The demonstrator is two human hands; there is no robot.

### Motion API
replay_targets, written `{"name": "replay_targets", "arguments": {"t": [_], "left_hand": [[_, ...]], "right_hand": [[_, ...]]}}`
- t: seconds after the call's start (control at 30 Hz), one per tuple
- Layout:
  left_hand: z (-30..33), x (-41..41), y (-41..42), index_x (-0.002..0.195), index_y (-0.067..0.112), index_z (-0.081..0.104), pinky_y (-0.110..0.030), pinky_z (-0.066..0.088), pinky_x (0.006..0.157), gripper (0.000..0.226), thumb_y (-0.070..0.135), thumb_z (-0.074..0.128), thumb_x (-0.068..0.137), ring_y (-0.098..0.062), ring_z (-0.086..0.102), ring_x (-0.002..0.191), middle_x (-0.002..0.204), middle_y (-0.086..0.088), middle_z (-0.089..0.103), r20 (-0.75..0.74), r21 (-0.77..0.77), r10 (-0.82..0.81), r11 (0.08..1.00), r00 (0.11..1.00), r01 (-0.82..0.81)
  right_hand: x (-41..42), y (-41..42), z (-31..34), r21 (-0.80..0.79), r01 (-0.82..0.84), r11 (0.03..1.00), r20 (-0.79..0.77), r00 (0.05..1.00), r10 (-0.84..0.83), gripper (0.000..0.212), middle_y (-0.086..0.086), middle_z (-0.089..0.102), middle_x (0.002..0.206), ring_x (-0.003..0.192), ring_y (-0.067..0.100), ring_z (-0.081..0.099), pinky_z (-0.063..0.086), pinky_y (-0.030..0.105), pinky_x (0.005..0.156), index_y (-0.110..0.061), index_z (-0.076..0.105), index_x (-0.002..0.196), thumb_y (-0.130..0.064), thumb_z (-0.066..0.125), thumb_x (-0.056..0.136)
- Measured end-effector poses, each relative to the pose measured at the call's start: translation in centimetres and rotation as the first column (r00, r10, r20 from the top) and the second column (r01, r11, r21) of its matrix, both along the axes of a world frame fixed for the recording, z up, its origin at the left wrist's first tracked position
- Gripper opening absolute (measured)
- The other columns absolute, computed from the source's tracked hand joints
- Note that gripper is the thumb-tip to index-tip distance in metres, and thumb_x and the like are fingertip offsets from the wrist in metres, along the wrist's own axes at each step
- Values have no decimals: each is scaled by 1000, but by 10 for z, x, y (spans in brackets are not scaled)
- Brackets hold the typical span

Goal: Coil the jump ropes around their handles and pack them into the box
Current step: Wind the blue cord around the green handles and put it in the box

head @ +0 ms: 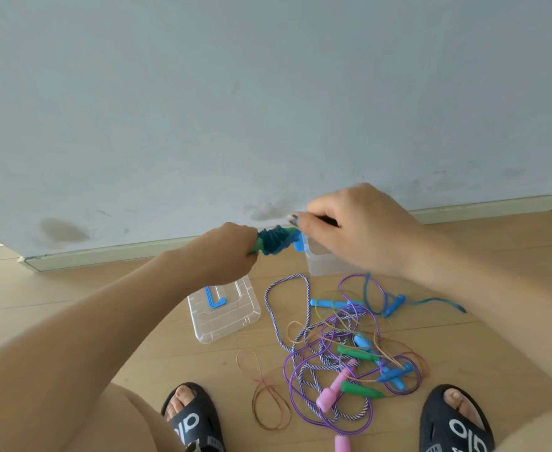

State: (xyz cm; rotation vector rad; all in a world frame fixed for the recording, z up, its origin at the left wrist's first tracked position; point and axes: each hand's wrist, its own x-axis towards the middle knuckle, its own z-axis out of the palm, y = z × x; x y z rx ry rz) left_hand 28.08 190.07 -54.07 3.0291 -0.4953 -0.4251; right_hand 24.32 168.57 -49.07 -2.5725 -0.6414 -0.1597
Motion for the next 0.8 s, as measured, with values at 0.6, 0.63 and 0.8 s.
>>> {"name": "replay_targets", "arguments": {"t": [0.6, 0.63, 0.8], "left_hand": [[24, -33, -31, 66, 20, 36, -17, 29, 47, 36, 17, 58, 95, -11, 33, 51, 53, 7, 36, 149, -604, -66, 784, 987, 143], [25, -29, -30, 65, 17, 34, -18, 29, 46, 37, 18, 56, 95, -11, 31, 49, 54, 7, 35, 109, -609, 19, 792, 994, 52], [20, 3, -11, 69, 11, 40, -29, 31, 50, 29, 20, 50, 94, -20, 38, 57, 63, -3, 45, -11, -430, 200, 883, 980, -185]], "right_hand": [[21, 0, -63, 295, 215, 931, -545, 838, -20, 46, -5, 30, 51, 53, 15, 25, 22, 27, 53, -20, 33, 56, -25, 45, 100], [18, 1, -63, 289, 219, 932, -529, 848, -35, 49, -5, 28, 50, 51, 15, 24, 22, 28, 53, -18, 32, 56, -32, 39, 103], [5, -5, -48, 96, 158, 983, -379, 919, -111, 56, 1, 33, 54, 51, 17, 29, 26, 35, 55, -7, 40, 62, -43, 34, 104]]}}
